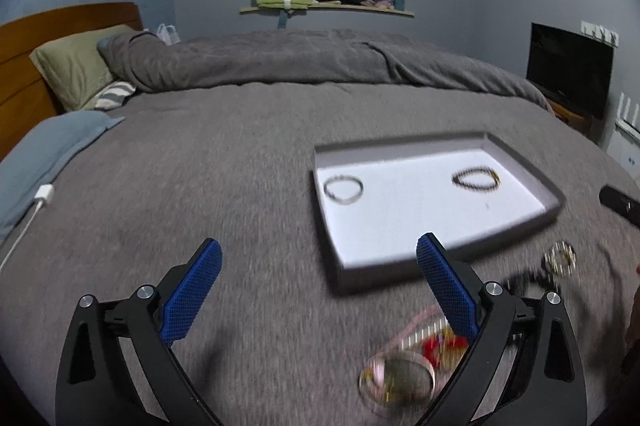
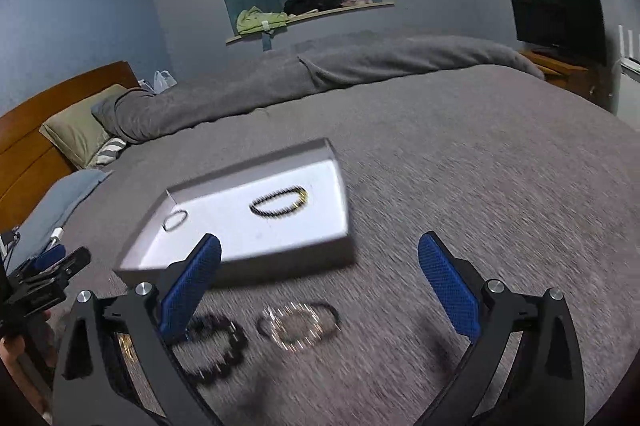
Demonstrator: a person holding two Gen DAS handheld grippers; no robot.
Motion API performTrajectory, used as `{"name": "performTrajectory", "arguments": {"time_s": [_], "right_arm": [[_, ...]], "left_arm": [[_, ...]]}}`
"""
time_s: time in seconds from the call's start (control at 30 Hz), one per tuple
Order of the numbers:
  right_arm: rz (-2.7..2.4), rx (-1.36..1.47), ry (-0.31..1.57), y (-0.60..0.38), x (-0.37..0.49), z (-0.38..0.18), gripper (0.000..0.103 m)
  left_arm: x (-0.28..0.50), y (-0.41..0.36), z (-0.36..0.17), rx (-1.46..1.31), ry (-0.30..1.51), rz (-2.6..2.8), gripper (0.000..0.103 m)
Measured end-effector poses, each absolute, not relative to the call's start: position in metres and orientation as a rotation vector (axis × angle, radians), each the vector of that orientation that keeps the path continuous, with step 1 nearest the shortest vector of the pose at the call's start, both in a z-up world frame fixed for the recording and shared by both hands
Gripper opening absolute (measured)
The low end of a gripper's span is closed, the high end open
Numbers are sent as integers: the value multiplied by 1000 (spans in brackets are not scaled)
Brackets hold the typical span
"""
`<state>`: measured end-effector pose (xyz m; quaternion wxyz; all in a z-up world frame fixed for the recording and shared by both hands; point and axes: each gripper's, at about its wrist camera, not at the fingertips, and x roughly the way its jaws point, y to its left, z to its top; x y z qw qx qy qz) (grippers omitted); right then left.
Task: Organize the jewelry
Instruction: 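Move both tools back to the bracelet pile, then grasp the pearl ring brooch with the right gripper while the left gripper grasps the black hair tie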
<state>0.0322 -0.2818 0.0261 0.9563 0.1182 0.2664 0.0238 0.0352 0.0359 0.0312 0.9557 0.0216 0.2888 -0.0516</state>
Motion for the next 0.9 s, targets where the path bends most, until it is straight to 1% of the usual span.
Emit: {"name": "performTrajectory", "arguments": {"time_s": [0.27,0.43,0.57,0.6,0.63,0.67,0.7,0.73,0.9], "right_arm": [[13,283,582,-301,7,9,98],[14,252,620,-293,2,0,97],[33,198,642,-278,4,-5,96],[40,183,646,-274,5,-6,91],[47,162,656,-269,6,-7,82],[51,148,665,-265,8,-9,77],[61,133,680,-261,10,-11,68],[71,128,690,-259,11,-13,64],[123,71,717,-242,20,-18,62]], "left_arm": [[6,37,15,49,628,-173,97],[-6,35,6,32,673,-229,97],[-15,29,4,72,659,-217,97],[-17,28,3,73,659,-217,97],[-18,28,2,74,663,-216,97],[-19,27,1,74,665,-217,97],[-20,27,1,76,667,-220,97],[-20,26,0,81,667,-221,97],[-19,24,-1,90,669,-221,97]]}}
